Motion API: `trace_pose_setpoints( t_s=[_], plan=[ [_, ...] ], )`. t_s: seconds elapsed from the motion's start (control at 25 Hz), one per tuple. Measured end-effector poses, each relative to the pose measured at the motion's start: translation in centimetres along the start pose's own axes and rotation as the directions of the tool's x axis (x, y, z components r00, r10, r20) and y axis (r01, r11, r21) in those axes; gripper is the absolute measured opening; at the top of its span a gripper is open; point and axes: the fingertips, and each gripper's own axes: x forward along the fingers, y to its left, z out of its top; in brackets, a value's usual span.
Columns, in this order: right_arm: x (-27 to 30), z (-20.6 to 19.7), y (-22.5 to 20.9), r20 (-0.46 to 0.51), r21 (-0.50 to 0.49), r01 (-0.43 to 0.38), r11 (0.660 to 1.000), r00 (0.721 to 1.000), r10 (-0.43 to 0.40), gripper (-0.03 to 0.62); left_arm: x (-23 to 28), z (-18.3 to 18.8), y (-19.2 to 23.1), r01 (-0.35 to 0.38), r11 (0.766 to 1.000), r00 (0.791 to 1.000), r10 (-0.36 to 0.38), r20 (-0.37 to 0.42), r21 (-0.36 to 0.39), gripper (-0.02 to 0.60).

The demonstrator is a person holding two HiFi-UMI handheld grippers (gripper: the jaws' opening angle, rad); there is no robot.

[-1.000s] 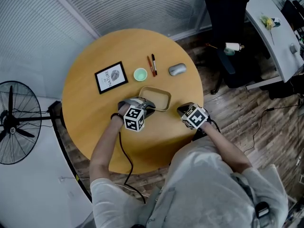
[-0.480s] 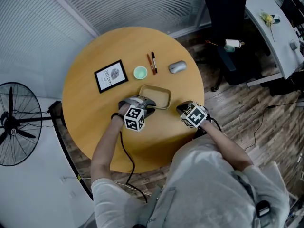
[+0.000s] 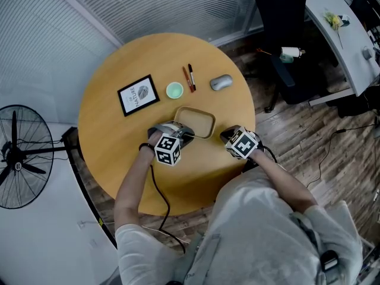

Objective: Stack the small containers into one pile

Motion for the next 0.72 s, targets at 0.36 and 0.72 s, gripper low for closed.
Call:
trace_pose_setpoints(
  t_s=[0.36,0.72],
  plan=[
    [-0.3,0.1,-0.3,0.005,-0.001,0.0,1.0,1.0,0.0,0.002,0.4,0.1,-0.5,0.037,0.998,0.999,-0.037,-0.006,-0.044,0.097],
    [-0.2,1.3,1.1,0.038,-0.028,-0.036,0.999,0.999,0.037,0.001,0.3,1.4,-1.5,-0.011,0.978,1.0,0.007,-0.022,-0.208,0.104]
  ],
)
